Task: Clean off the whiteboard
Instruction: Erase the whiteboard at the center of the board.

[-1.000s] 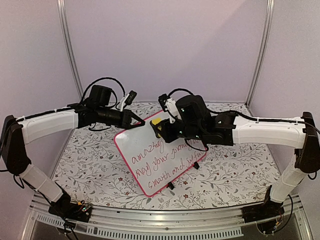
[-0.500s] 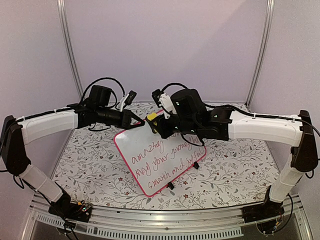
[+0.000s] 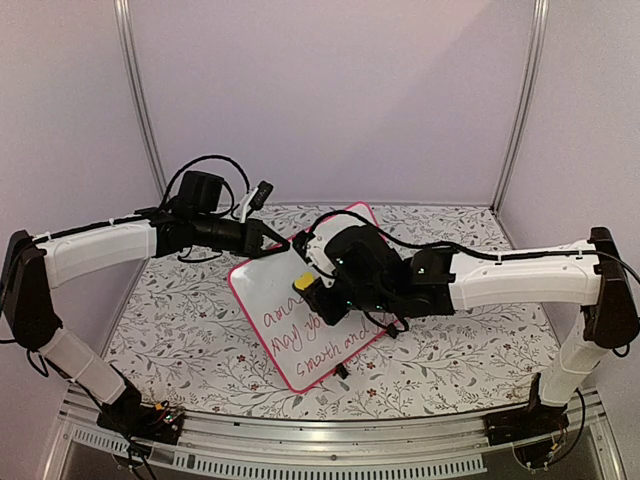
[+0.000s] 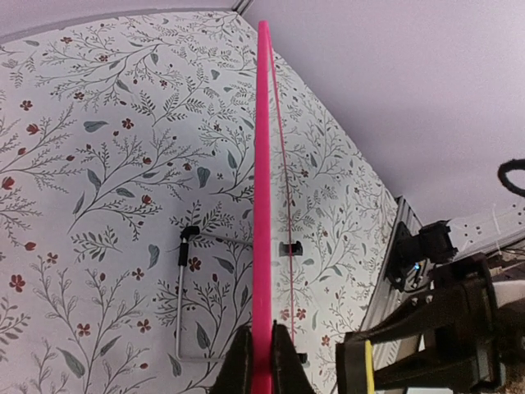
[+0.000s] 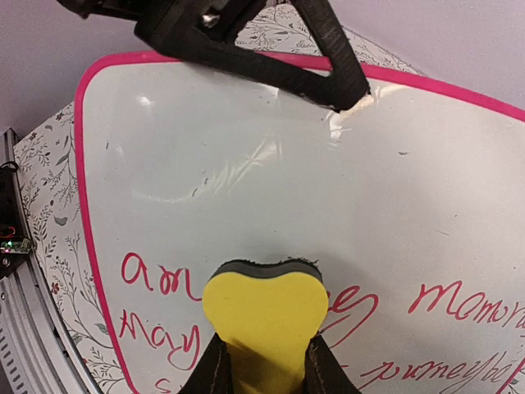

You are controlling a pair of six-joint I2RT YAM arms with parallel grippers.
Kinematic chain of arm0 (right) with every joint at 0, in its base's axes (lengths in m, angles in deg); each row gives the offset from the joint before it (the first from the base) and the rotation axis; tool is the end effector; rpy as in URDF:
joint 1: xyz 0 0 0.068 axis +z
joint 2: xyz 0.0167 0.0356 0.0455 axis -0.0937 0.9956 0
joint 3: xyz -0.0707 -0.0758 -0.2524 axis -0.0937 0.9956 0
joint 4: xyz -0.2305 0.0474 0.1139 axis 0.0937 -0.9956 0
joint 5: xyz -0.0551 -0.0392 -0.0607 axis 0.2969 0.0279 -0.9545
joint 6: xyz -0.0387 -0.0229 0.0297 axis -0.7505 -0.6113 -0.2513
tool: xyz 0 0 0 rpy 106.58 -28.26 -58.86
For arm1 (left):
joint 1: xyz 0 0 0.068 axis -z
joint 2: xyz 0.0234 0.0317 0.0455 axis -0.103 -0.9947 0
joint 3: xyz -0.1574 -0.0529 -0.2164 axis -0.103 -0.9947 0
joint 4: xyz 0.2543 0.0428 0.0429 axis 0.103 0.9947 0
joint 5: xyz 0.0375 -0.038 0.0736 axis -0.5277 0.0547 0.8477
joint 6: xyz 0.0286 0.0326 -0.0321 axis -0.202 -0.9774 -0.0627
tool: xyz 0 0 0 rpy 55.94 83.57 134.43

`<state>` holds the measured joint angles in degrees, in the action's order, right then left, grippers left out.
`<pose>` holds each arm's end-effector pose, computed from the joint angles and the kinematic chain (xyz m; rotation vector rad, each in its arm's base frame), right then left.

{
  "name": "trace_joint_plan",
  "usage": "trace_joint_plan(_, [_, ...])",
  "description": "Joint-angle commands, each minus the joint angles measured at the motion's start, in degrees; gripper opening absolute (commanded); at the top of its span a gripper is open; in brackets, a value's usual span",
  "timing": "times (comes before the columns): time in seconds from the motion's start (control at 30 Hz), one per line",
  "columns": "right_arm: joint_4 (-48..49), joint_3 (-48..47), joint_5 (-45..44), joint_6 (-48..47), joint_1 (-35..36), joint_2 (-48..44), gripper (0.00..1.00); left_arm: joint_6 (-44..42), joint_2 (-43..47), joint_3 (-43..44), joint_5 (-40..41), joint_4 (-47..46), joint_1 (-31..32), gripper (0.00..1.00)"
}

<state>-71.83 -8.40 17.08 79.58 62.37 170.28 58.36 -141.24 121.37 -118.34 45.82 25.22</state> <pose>0.1566 0.3575 0.2729 -0.9467 2.0047 0.4613 0.2774 -0.1916 0.2756 0.5743 2.2040 -1.1683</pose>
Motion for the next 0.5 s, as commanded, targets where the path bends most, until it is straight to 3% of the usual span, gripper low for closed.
trace_joint_plan(0.0, [1.43, 0.00, -6.69, -2.95, 4.30, -1.62, 0.24, -1.75, 1.20, -1.29, 4.46, -1.35, 0.83, 0.00])
trace_joint_plan(0.17, [2.18, -1.72, -11.47, -3.74, 6.75, 2.42, 0.24, -1.44, 1.41, -1.55, 4.70, -1.82, 0.88, 0.00])
trace_joint_plan(0.47, [5.04, -6.16, -11.76, -5.32, 9.80, 8.68, 0.24, -0.93, 0.30, -1.67, 3.93, -2.34, 1.02, 0.00])
